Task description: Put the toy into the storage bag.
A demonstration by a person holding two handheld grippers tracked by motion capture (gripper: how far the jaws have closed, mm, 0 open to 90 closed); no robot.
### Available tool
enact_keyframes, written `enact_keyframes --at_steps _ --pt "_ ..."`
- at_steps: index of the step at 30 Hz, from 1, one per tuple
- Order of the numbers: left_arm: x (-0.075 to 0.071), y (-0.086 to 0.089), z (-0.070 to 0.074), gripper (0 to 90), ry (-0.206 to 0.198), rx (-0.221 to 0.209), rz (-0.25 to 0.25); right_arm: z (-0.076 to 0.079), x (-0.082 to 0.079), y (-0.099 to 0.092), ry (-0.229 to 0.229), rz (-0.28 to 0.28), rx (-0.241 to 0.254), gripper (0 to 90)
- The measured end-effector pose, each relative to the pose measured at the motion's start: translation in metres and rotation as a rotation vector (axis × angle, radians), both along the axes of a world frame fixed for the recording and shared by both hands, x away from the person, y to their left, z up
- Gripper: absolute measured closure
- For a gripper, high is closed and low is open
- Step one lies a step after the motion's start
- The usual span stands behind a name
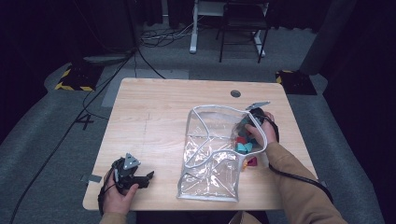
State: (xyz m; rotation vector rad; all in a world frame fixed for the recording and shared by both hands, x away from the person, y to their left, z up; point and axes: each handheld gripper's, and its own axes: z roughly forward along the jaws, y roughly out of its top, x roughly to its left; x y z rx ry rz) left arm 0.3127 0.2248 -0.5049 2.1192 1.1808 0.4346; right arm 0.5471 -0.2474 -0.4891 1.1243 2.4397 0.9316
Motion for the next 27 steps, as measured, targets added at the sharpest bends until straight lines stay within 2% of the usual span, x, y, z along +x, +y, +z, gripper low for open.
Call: enact_keyframes --at_steps 5,9,27 --pt "0.000 0.000 0.000 16.7 0.001 0.002 -0.001 0.002 -0.002 -0.004 -0.004 -0.011 0.003 47.6" --pt "0.001 0.000 0.000 16.6 -0.001 0.003 -0.004 0.012 -0.008 -0.009 -0.021 -0.005 0.016 47.6" --pt "0.003 0.000 0.000 16.1 0.004 -0.003 -0.011 0.076 -0.042 -0.018 -0.095 0.044 0.064 47.6"
